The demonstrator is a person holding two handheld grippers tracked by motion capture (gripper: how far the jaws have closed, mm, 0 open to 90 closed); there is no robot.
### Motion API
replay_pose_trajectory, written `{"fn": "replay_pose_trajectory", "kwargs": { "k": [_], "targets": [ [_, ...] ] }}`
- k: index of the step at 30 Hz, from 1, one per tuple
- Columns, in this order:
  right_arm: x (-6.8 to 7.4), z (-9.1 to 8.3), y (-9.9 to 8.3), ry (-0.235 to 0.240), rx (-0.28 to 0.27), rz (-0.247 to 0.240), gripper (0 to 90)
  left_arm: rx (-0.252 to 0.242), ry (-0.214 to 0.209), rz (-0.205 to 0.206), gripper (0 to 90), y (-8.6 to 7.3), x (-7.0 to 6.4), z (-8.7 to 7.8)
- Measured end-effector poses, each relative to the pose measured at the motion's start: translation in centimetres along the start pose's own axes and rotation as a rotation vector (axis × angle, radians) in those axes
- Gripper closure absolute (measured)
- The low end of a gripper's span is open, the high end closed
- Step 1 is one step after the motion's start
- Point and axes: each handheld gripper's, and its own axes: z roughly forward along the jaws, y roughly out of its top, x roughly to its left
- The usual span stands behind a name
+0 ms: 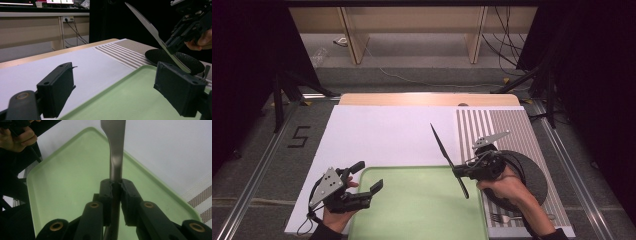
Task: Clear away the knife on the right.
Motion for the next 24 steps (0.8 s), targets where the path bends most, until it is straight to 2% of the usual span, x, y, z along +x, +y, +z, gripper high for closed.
{"fn": "replay_pose_trajectory", "kwargs": {
  "k": [5, 12, 24],
  "targets": [
    [0.5, 0.4, -0.5, 0.009, 0.010, 0.003, 80.2, -0.004, 0.001, -0.011, 15.2, 0.0, 0.1, 0.0],
    [1.2, 1.0, -1.5, 0.042, 0.018, 0.029, 80.2, -0.005, -0.002, -0.003, 15.2, 0.0, 0.0, -0.1],
    [2.3, 1.3, -2.5, 0.042, 0.028, 0.054, 80.2, -0.009, 0.000, -0.002, 15.2, 0.0, 0.0, -0.1]
  ]
}}
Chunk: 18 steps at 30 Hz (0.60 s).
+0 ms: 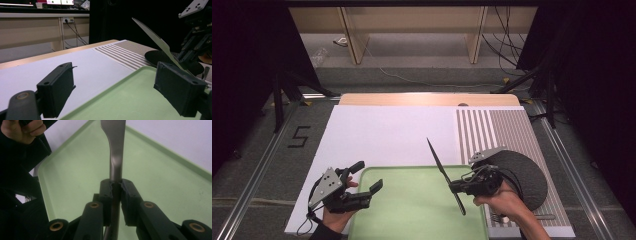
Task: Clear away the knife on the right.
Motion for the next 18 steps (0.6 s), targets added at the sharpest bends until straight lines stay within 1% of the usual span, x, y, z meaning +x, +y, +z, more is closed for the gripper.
{"fn": "replay_pose_trajectory", "kwargs": {
  "k": [5, 9, 15, 18],
  "targets": [
    [0.5, 0.3, -0.5, -0.007, 0.015, 0.012, 80.2, 0.000, 0.000, 0.000, 15.2, 0.0, 0.0, 0.0],
    [1.0, 0.4, -0.7, -0.028, 0.032, 0.004, 80.2, 0.002, 0.000, 0.002, 15.2, 0.0, 0.0, 0.0],
    [1.7, 1.0, -1.1, -0.031, 0.070, -0.018, 80.2, 0.001, 0.001, 0.004, 15.2, 0.0, 0.0, 0.0],
    [2.1, 1.2, -1.3, -0.028, 0.088, -0.017, 80.2, 0.004, 0.003, 0.009, 15.1, 0.0, 0.0, 0.0]
  ]
}}
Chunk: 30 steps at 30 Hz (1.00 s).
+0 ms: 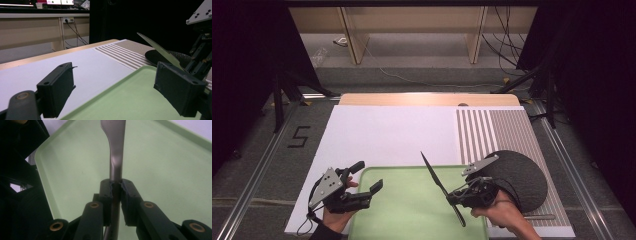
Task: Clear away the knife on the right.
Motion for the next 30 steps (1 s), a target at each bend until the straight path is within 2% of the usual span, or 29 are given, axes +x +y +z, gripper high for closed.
{"fn": "replay_pose_trajectory", "kwargs": {
  "k": [6, 15, 22, 27, 30],
  "targets": [
    [0.5, 0.4, -0.2, 0.005, 0.028, -0.007, 80.2, 0.000, -0.001, 0.001, 15.2, 0.0, 0.0, 0.0],
    [1.0, 0.8, -0.7, -0.011, 0.073, 0.012, 80.2, 0.000, 0.001, 0.003, 15.2, 0.0, 0.0, 0.0],
    [1.3, 1.1, -1.2, -0.022, 0.101, 0.009, 80.2, -0.001, 0.001, 0.001, 15.2, 0.0, 0.0, 0.0],
    [1.7, 1.3, -1.4, -0.048, 0.147, -0.011, 80.3, 0.001, 0.002, 0.005, 15.2, 0.0, 0.0, 0.0],
    [2.0, 1.7, -1.6, -0.089, 0.186, -0.031, 80.3, 0.001, 0.001, 0.005, 15.2, 0.0, -0.1, 0.0]
  ]
}}
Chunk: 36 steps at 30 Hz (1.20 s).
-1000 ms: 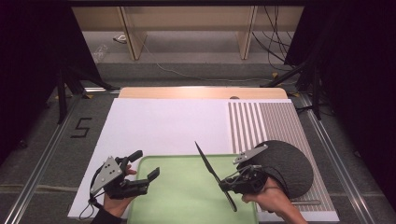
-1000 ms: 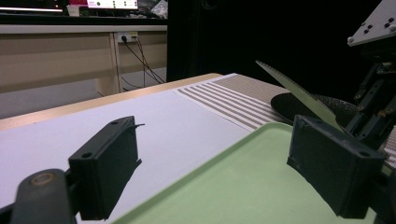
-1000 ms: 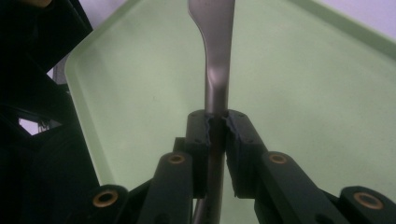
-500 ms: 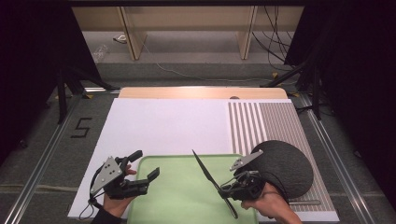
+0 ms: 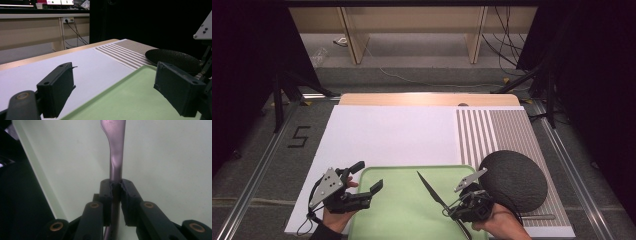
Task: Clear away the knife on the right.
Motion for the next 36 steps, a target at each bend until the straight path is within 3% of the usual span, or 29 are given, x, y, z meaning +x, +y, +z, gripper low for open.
{"fn": "replay_pose_trajectory", "kwargs": {
  "k": [9, 16, 23, 31, 33, 34, 36],
  "targets": [
    [0.1, 0.6, -0.1, -0.071, 0.082, -0.036, 80.3, 0.001, -0.001, 0.003, 15.2, 0.0, 0.0, 0.0],
    [0.2, 0.9, -0.1, -0.086, 0.138, -0.037, 80.3, 0.001, -0.002, 0.001, 15.2, 0.0, 0.0, 0.1],
    [0.5, 1.8, -0.3, -0.114, 0.233, -0.056, 80.2, 0.000, -0.007, 0.000, 15.2, 0.0, 0.0, 0.1],
    [0.4, 2.2, -0.4, -0.121, 0.255, -0.043, 79.6, -0.001, -0.013, -0.003, 15.2, 0.0, 0.0, 0.1],
    [0.4, 2.2, -0.4, -0.128, 0.258, -0.036, 76.4, -0.004, -0.021, -0.005, 15.2, 0.0, 0.0, 0.1],
    [0.5, 2.2, -0.4, -0.129, 0.264, -0.036, 65.2, -0.004, -0.024, -0.003, 15.2, 0.0, 0.0, 0.1],
    [0.7, 1.8, -0.3, -0.131, 0.248, -0.052, 56.3, -0.006, -0.026, 0.001, 15.2, 0.0, -0.1, 0.1]
  ]
}}
